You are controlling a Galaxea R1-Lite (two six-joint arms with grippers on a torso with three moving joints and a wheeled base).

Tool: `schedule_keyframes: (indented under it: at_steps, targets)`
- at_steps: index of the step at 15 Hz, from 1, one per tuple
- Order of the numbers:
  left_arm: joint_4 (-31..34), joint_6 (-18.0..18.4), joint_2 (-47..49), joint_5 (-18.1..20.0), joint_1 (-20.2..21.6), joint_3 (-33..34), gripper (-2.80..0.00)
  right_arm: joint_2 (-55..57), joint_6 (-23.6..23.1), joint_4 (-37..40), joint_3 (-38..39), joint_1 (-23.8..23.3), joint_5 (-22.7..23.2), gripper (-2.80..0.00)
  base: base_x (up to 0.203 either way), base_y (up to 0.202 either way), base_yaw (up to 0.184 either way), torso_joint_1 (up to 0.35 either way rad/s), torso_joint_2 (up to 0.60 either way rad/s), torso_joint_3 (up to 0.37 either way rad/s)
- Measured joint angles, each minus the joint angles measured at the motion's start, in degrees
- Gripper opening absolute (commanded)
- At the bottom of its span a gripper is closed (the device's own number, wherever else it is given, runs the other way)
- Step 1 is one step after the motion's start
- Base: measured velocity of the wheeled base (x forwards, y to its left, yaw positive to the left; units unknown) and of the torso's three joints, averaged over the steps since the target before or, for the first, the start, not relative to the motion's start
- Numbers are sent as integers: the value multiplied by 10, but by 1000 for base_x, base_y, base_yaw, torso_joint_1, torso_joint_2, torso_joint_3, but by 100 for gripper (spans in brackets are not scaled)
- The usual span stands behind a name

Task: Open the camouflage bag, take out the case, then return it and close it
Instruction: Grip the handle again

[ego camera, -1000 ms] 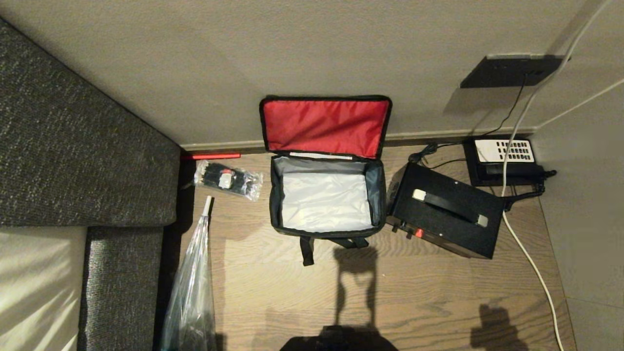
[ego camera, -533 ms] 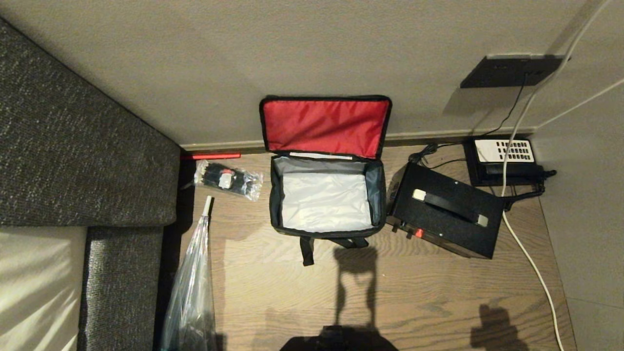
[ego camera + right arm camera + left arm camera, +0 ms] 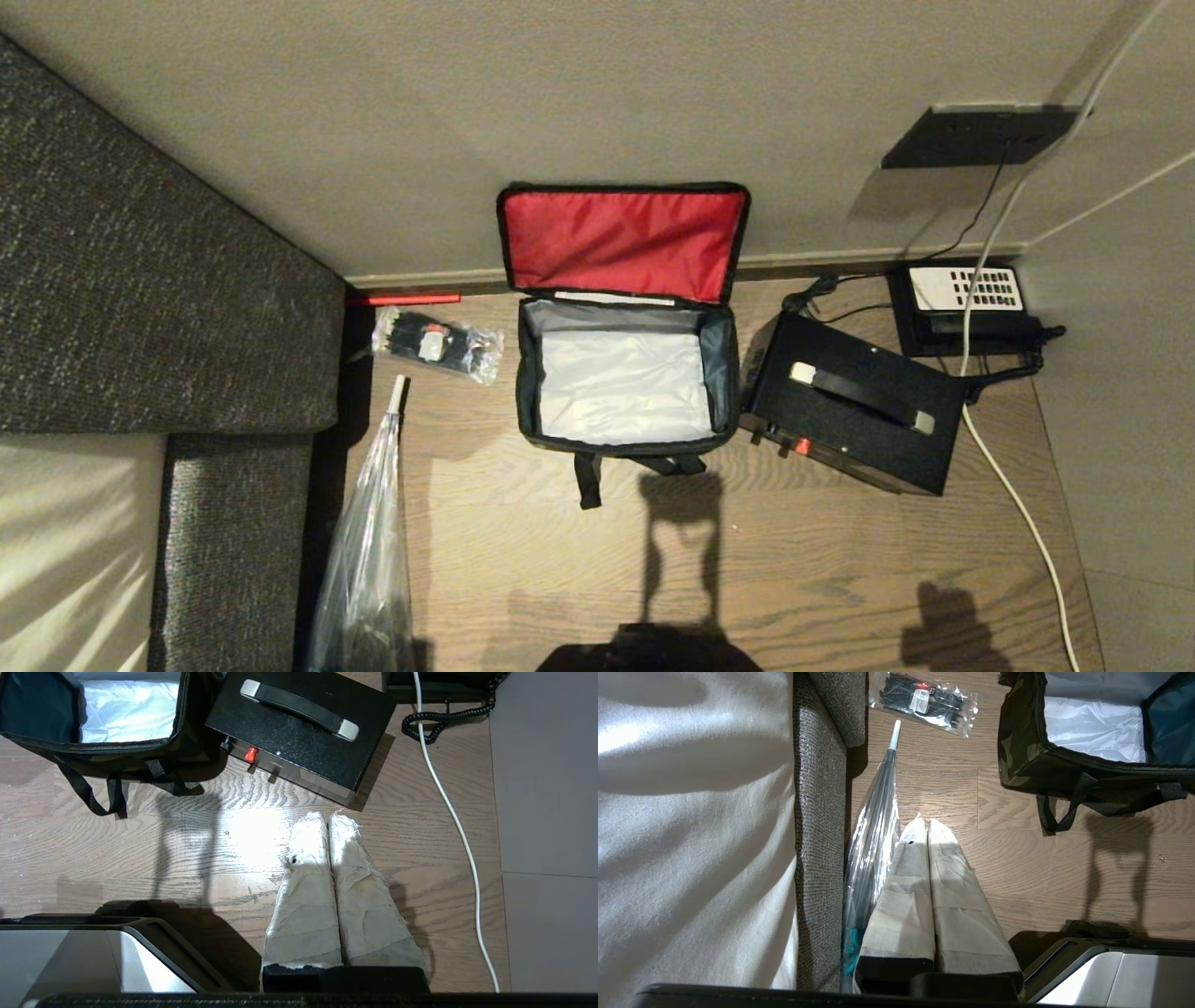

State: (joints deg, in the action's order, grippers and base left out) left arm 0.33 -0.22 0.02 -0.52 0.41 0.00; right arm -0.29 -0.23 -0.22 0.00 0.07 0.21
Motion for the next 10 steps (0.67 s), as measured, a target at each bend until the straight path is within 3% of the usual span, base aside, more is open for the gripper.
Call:
schedule_keyframes:
  at_steps: [5,10]
  targets:
    - [-3,3,0,0,0,0,-280,0,0,0,0,0,0,-280,0,0,0,1,0,15]
    - [-3,-1,0,0,0,0,-280,0,0,0,0,0,0,-280,0,0,0,2,1,177]
